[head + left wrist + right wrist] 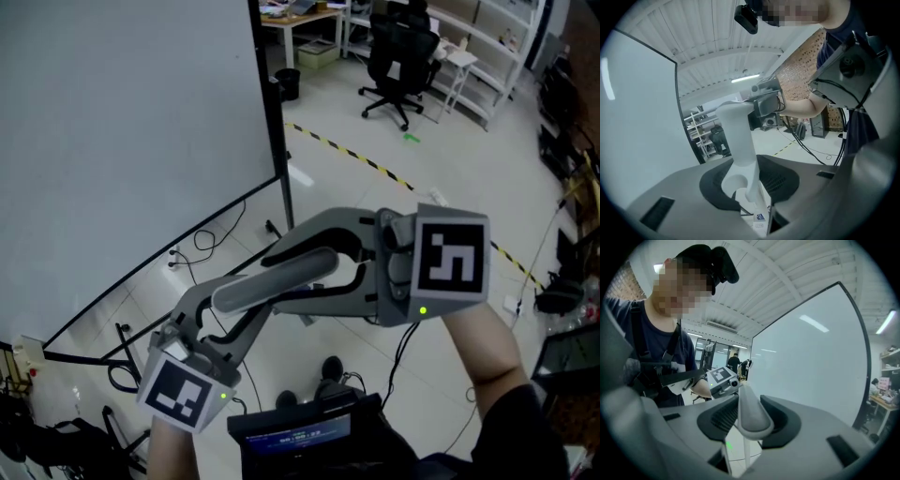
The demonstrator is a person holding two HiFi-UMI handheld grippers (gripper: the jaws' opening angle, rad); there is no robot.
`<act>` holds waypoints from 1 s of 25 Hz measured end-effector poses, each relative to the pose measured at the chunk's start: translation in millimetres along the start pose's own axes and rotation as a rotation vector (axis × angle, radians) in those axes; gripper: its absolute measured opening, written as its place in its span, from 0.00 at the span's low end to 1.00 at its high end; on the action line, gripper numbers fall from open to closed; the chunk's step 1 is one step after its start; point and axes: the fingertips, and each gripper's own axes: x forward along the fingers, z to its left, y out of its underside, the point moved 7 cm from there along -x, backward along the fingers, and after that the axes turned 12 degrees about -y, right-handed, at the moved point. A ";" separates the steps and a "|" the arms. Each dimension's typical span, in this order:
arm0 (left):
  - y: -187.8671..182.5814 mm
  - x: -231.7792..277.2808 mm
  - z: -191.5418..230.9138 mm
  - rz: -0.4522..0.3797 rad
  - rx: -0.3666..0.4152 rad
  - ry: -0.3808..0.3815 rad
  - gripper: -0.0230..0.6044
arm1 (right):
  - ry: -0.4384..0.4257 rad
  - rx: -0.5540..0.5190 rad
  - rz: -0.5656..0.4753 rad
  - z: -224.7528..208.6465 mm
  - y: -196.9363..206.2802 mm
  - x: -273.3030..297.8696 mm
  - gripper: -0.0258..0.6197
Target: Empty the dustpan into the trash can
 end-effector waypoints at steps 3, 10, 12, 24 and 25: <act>-6.7 20.8 -7.5 0.004 0.006 0.022 0.20 | 0.016 0.003 -0.010 -1.2 5.7 -21.4 0.28; -24.9 62.2 -24.0 0.012 0.024 0.052 0.20 | 0.044 0.014 -0.014 -1.1 16.7 -68.4 0.28; -24.9 69.3 -26.0 0.017 0.026 0.055 0.20 | 0.052 0.016 -0.018 -1.7 20.6 -74.4 0.28; -26.6 110.8 -19.4 -0.042 0.043 0.131 0.20 | 0.148 0.035 0.002 -15.8 33.7 -100.8 0.28; -27.1 115.6 -18.2 -0.050 0.044 0.146 0.20 | 0.162 0.043 0.007 -17.7 34.4 -103.9 0.28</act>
